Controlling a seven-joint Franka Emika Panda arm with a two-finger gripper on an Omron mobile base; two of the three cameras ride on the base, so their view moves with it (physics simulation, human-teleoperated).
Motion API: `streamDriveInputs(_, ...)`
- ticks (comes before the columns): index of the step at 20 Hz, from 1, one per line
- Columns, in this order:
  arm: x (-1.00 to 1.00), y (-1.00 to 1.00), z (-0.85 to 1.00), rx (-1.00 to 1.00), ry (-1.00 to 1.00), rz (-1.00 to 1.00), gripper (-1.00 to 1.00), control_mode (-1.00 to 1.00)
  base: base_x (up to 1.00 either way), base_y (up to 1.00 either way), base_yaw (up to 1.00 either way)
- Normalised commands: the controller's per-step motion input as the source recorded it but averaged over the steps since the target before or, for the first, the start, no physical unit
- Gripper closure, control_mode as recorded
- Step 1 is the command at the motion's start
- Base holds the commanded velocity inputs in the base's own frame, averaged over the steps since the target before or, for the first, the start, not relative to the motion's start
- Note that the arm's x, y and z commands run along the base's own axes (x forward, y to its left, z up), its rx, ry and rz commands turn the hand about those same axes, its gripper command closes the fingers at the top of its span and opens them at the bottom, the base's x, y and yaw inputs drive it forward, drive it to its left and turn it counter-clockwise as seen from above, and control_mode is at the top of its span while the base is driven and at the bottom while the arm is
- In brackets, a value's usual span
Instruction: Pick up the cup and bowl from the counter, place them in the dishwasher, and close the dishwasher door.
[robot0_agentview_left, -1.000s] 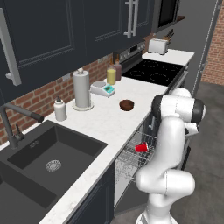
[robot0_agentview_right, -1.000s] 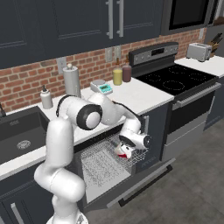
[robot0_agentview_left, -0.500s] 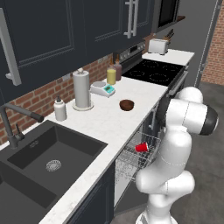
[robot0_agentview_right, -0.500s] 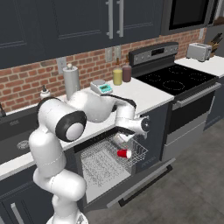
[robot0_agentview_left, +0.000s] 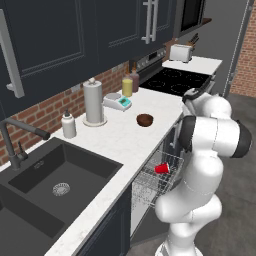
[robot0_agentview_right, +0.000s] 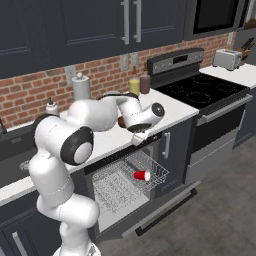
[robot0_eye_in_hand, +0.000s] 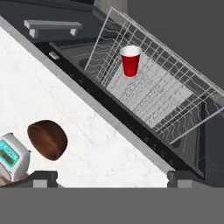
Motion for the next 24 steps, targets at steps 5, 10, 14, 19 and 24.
streamDriveInputs(5, 0.28, 0.13, 0.01, -0.21, 0.0, 0.32, -1.0, -1.0, 0.0, 0.0, 0.0)
streamDriveInputs(10, 0.15, 0.15, 0.0, -0.14, 0.02, 0.3, -1.0, -1.0, 0.0, 0.0, 0.0)
streamDriveInputs(14, 0.06, 0.36, 0.0, -0.09, 0.0, 0.24, -1.0, -1.0, 0.0, 0.0, 0.0)
streamDriveInputs(19, 0.14, 0.49, 0.0, -0.08, 0.0, 0.13, -1.0, -1.0, 0.0, 0.0, 0.0)
streamDriveInputs(24, 0.33, 0.34, -0.07, -0.09, 0.0, 0.02, -1.0, -1.0, 0.0, 0.0, 0.0)
